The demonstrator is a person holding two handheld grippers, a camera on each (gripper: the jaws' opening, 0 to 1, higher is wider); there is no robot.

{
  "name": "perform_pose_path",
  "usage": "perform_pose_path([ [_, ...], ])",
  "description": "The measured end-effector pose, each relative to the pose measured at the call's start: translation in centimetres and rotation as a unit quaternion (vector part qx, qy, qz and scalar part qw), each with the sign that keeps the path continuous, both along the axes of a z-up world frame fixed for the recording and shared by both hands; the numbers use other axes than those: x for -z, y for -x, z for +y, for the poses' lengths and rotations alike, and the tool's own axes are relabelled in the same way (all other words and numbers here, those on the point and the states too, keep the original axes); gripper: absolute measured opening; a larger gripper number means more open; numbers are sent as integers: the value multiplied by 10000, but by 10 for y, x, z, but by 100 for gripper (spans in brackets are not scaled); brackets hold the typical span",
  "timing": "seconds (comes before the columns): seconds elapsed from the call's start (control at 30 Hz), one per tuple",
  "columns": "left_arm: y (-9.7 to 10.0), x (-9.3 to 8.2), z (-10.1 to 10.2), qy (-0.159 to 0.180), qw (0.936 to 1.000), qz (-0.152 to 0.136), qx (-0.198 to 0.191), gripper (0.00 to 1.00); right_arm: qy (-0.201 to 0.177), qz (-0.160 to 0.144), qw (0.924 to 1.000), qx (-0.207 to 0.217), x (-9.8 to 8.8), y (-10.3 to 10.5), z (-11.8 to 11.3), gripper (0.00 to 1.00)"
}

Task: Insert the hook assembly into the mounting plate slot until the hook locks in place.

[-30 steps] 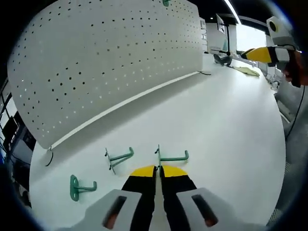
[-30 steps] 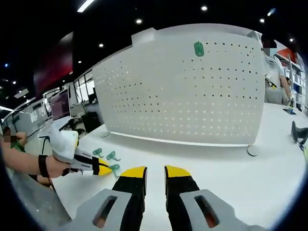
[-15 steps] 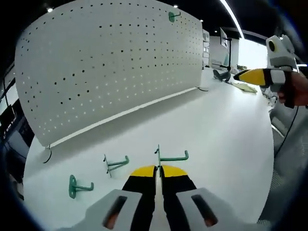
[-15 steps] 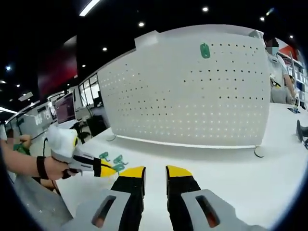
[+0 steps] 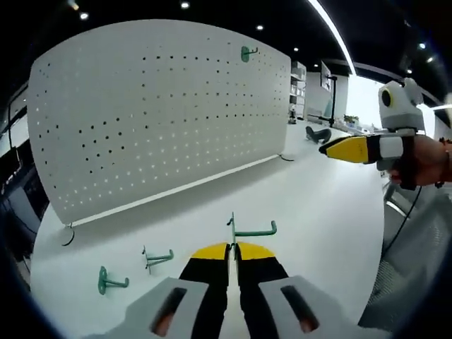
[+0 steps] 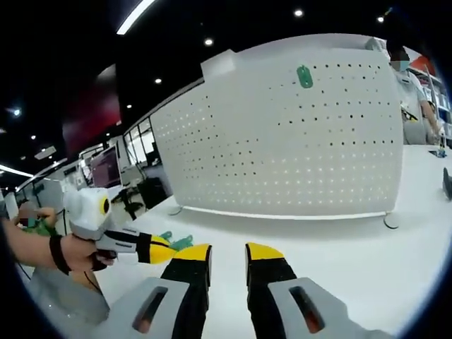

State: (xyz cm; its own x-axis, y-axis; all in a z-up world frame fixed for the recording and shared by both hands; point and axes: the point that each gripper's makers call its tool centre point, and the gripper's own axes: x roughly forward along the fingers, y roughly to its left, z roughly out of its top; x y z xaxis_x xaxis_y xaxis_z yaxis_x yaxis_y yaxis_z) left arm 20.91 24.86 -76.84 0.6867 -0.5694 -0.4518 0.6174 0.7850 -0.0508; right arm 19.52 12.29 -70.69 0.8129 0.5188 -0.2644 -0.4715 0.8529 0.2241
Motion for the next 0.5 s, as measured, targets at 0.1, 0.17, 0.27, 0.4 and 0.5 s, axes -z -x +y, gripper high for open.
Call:
perform_pose_path([
  [0.1, 5, -10, -4, 86, 9999, -103, 15, 4, -108, -3, 9999, -66, -3, 3, 2, 19],
  [0.17, 7, -15, -5, 82, 9996, -250, -45, 3, -134, -14, 9999, -108, -5, 5, 3, 19],
  [0.27, 12, -23, -7, 246, 9993, -264, -99, 3, -203, 0, 9997, -123, -6, 7, 3, 19],
  [0.4, 19, -32, -11, 273, 9989, -381, -58, 3, -325, 2, 9993, -199, -9, 12, 8, 19],
  [0.5, 25, -44, -15, 403, 9980, -487, -30, 3, -432, -12, 9986, -317, -11, 18, 13, 19],
])
